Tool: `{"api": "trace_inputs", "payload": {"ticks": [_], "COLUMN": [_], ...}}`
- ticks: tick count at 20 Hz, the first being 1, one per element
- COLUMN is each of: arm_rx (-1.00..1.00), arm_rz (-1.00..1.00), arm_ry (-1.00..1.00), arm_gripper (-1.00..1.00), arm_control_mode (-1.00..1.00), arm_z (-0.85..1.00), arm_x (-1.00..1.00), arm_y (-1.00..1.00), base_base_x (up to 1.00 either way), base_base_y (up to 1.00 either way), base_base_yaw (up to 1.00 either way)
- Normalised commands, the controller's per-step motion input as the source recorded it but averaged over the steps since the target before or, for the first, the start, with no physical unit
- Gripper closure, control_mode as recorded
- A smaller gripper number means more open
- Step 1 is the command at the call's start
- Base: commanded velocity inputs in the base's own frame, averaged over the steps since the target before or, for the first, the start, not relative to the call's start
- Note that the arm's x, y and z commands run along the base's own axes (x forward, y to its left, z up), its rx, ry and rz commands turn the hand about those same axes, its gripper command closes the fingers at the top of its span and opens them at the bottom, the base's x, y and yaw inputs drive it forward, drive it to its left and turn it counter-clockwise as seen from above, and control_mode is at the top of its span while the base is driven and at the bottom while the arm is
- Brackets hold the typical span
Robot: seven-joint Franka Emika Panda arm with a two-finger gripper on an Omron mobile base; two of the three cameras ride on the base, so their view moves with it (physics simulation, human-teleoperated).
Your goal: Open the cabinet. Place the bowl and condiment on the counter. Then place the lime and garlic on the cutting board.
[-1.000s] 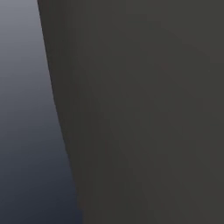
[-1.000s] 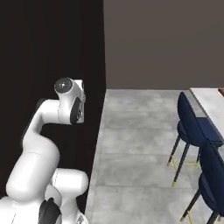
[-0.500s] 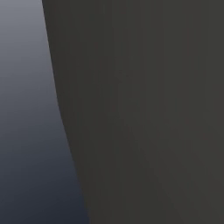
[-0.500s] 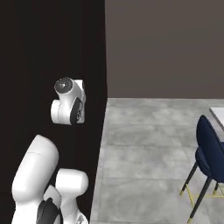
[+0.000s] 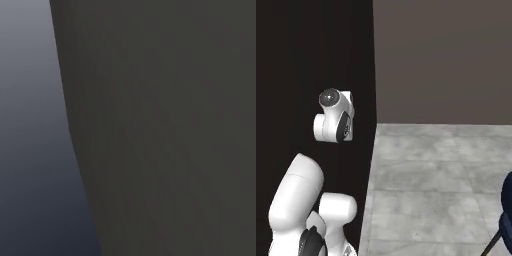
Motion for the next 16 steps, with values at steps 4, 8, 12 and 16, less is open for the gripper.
{"api": "trace_inputs", "payload": {"ticks": [4,8,12,16], "arm_rx": [0.00,0.00,0.00,0.00], "arm_rz": [0.00,0.00,0.00,0.00], "arm_ry": [0.00,0.00,0.00,0.00], "arm_gripper": [-1.00,-1.00,-1.00,-1.00], "arm_control_mode": [1.00,1.00,1.00,1.00], "arm_z": [0.00,0.00,0.00,0.00], "arm_x": [0.00,0.00,0.00,0.00], "arm_y": [0.00,0.00,0.00,0.00], "base_base_x": [1.00,1.00,0.94,0.48], "base_base_y": [0.00,-0.10,-0.01,0.00], "base_base_yaw": [0.01,-0.21,-0.60,-0.80]}}
